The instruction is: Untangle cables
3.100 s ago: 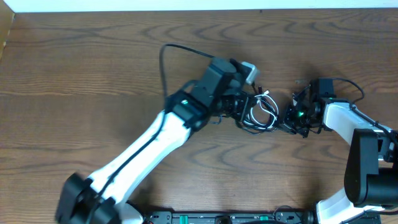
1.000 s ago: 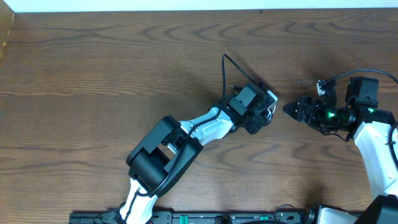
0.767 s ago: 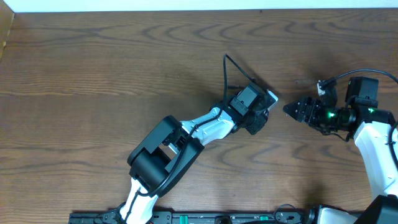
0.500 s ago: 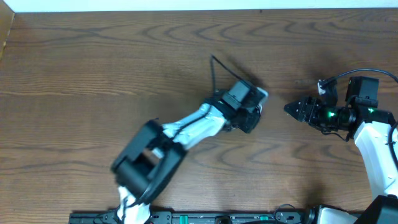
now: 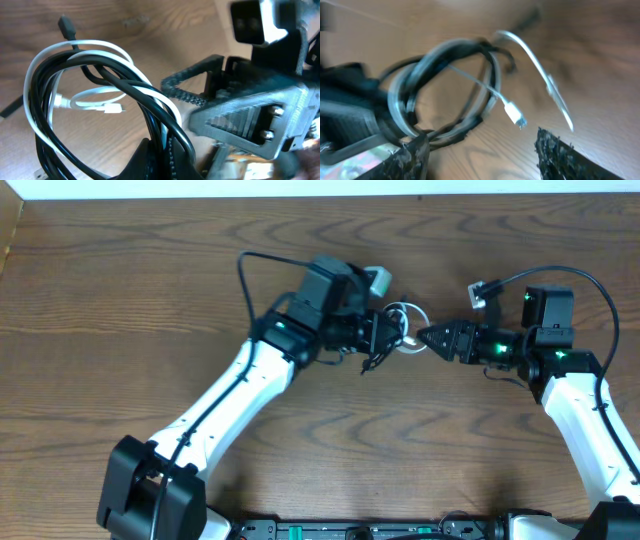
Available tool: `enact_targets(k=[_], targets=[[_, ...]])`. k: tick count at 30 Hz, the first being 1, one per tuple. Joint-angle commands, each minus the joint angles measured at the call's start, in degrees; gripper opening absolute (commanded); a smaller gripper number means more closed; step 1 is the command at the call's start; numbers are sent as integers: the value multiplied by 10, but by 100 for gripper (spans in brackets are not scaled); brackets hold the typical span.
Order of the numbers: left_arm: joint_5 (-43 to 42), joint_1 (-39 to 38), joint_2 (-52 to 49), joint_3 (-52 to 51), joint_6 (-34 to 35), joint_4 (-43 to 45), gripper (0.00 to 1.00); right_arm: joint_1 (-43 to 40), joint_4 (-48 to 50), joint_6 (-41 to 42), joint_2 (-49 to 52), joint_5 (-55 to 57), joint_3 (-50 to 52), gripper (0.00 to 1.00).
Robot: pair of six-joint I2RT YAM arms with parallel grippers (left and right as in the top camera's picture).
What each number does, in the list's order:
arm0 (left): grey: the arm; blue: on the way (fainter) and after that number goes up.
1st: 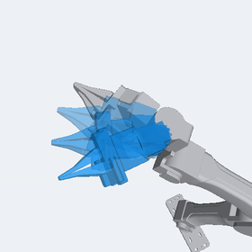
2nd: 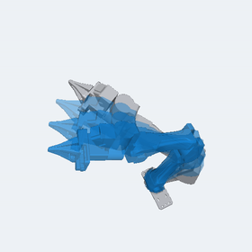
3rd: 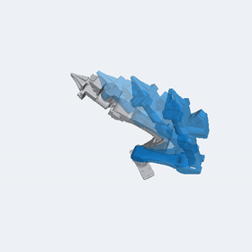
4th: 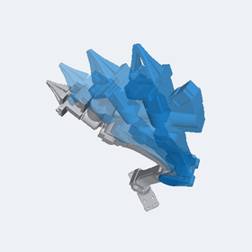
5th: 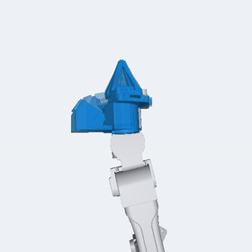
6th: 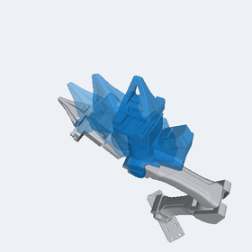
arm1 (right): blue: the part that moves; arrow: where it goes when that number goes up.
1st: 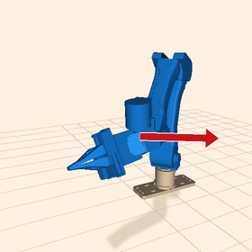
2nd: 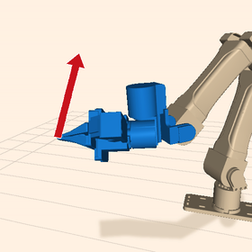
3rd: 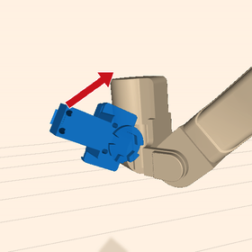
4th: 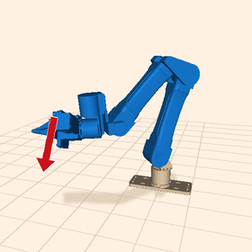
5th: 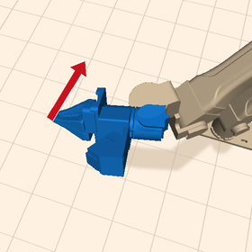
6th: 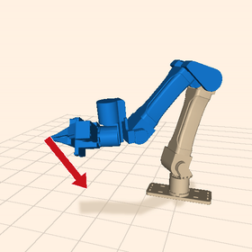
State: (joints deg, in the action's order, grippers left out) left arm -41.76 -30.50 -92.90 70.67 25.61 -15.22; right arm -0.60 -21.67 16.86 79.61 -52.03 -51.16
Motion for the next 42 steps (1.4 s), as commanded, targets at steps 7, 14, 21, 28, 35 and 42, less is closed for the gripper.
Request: enact_targets(k=[7, 14, 21, 28, 35, 42], targets=[[-71, 50, 5, 4, 93, 3, 8, 30, 116, 91, -5, -99, -10, 63], [-64, 52, 5, 4, 208, 13, 7, 100, 114, 88, -5, -3, -9, 61], [-63, 52, 5, 4, 342, 33, 8, 119, 113, 87, -5, 53, -9, 57], [-87, 52, 5, 4, 362, 40, 8, 120, 99, 82, -5, 111, -9, 44], [-104, 50, 5, 4, 348, 39, 7, 120, 99, 90, -5, 168, -9, 38], [-145, 50, 5, 4, 305, 37, 8, 120, 113, 105, -5, 194, -9, 39]])
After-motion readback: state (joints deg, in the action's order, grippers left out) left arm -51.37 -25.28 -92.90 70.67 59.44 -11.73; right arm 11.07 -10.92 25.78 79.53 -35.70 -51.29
